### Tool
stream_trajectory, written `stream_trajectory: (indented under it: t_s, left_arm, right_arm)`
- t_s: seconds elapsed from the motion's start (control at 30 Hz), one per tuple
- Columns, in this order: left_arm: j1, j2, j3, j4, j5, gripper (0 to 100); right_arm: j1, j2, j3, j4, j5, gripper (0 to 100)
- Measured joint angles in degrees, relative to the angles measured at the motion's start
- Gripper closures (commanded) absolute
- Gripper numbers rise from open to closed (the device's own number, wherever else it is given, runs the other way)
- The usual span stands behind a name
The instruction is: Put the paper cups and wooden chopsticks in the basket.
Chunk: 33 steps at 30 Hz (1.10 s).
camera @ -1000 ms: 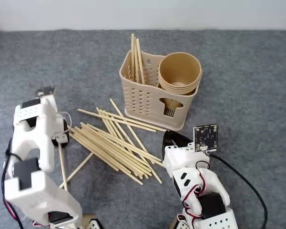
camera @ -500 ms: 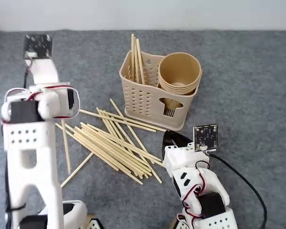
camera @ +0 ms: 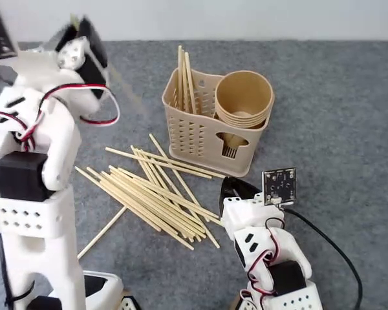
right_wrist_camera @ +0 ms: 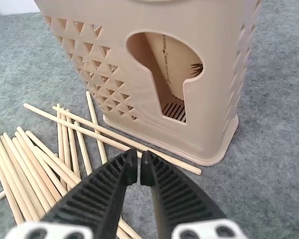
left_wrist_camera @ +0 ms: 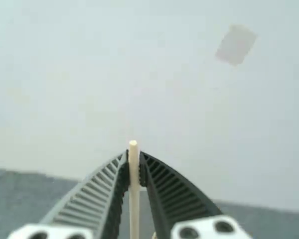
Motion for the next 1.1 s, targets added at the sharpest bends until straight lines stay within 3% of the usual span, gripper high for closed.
stream_trajectory:
  t_s: [0.2,0.43,0.57,0.77,1.1]
  left_arm:
    - [5.63,-0.26,2.29,-14.15,2.9,99]
    - [7.21,-0.7,15.56,-26.64,1.23,99]
    - [7.21,-0.7,23.3,-27.34,-2.55,97]
    - [7.21,-0.62,26.37,-22.07,-4.31,79]
    - [4.13,-0.62,19.6,-14.95,-1.41,78]
  right_arm:
    - [0.0,0.0,0.0,0.0,0.0,96.6]
    - [0.0,0.0,0.09,0.0,0.0,96.6]
    - [0.0,0.0,0.09,0.0,0.0,96.5]
    - [0.0,0.0,0.09,0.0,0.0,96.4]
    - [0.0,0.0,0.09,0.0,0.0,96.2]
